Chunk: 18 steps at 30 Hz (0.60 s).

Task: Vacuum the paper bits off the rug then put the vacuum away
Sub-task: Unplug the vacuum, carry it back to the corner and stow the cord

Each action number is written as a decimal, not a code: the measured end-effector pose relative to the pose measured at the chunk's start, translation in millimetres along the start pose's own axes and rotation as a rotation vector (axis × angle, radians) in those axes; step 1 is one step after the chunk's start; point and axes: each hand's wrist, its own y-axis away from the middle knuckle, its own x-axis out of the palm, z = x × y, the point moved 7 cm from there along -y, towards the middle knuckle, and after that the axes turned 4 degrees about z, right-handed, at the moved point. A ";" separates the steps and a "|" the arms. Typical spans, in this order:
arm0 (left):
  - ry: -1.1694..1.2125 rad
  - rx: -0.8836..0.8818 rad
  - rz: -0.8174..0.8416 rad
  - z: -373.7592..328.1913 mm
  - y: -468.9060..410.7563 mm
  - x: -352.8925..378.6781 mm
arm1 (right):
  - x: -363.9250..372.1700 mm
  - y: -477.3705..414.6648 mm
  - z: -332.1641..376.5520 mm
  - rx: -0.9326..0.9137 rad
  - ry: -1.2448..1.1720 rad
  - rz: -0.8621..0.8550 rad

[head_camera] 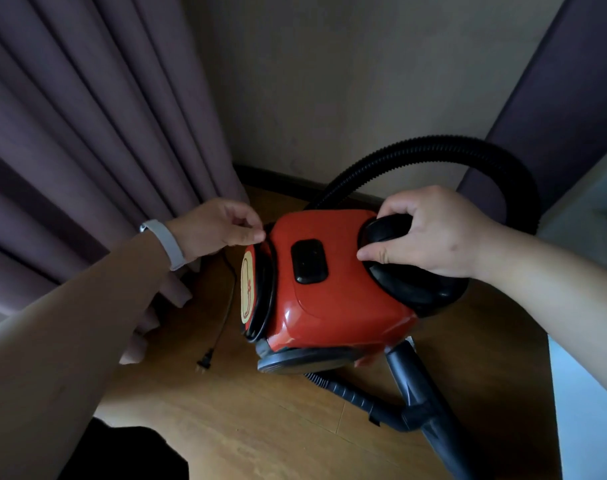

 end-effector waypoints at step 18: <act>0.367 -0.400 -0.204 86.4 12.3 57.8 | -9.0 -0.7 -34.4 0.127 -0.018 -0.145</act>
